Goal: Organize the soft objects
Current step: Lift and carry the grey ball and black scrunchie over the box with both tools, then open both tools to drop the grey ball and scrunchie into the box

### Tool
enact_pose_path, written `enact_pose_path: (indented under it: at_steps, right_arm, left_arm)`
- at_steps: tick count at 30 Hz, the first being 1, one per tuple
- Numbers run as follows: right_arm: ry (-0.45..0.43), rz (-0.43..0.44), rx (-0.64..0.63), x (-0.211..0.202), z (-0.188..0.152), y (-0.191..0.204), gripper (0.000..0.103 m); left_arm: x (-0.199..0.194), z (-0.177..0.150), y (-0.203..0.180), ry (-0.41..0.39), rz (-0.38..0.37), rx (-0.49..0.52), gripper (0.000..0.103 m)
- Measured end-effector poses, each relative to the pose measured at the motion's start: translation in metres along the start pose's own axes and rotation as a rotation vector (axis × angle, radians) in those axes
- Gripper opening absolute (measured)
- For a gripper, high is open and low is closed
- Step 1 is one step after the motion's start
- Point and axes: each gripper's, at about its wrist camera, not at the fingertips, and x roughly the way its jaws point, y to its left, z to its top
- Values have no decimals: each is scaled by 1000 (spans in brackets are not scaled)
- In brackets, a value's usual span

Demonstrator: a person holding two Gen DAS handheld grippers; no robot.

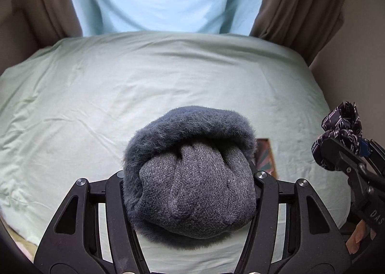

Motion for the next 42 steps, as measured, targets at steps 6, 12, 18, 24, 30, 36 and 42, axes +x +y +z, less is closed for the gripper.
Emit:
enact_pose_path:
  at_steps: [6, 12, 18, 24, 30, 36, 42]
  right_arm:
    - [121, -2, 114, 50, -11, 17, 50]
    - [266, -20, 219, 102, -29, 12, 50]
    - [403, -19, 331, 138, -55, 2, 50]
    - [513, 9, 466, 171, -73, -14, 51]
    - [567, 60, 551, 189, -69, -20, 53]
    - [558, 60, 546, 198, -56, -17, 63]
    - [542, 1, 452, 195, -47, -7, 92]
  left_arm:
    - [39, -23, 31, 104, -10, -6, 54]
    - [85, -38, 35, 204, -23, 10, 54]
    - [125, -51, 27, 301, -39, 23, 54]
    - [154, -56, 11, 381, -53, 65, 54]
    - [166, -63, -2, 424, -63, 116, 54]
    - [167, -64, -1, 424, -81, 100, 89]
    - [154, -61, 2, 403, -66, 106, 102]
